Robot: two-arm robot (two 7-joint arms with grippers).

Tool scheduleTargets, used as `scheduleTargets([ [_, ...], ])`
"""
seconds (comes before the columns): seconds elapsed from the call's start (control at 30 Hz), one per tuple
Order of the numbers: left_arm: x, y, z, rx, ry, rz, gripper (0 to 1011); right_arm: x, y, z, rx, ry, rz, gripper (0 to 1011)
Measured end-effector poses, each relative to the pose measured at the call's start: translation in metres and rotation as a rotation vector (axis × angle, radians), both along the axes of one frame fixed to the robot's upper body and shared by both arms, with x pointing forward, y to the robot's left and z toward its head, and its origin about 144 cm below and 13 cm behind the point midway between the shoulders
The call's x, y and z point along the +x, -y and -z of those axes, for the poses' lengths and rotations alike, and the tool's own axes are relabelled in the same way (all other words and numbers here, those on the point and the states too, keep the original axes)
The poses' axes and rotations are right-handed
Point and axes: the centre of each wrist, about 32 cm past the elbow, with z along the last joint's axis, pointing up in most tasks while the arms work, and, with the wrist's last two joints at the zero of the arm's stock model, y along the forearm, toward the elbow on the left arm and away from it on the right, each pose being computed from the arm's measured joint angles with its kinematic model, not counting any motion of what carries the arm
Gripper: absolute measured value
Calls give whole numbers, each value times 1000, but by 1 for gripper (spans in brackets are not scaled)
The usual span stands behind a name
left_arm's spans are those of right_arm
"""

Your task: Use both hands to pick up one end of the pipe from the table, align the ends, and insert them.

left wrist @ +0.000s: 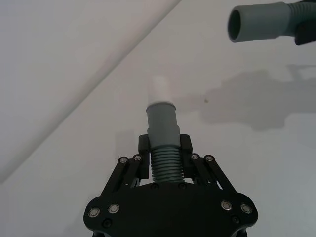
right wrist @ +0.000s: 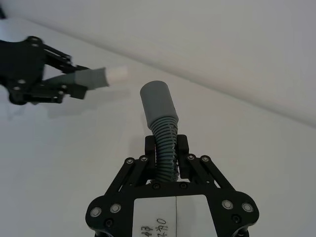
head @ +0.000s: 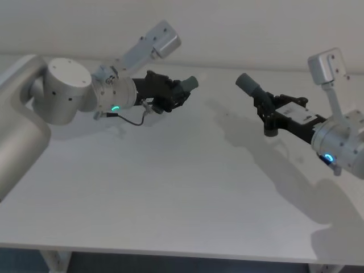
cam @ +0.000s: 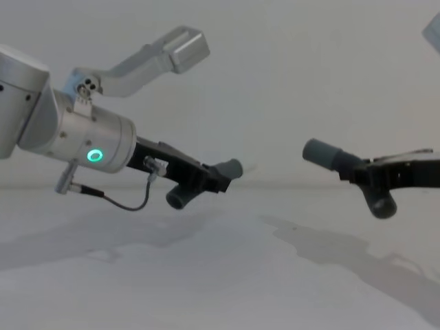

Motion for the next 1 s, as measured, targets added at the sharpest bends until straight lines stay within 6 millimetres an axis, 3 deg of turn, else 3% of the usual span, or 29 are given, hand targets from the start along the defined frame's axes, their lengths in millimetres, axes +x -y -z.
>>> scheduleTargets([
  [0.5, 4, -24, -31, 74, 47, 223, 347, 1, 33, -12, -5, 96, -224, 244],
  [1.0, 7, -35, -53, 104, 38, 346, 347, 11, 60, -18, -56, 120, -444, 246],
])
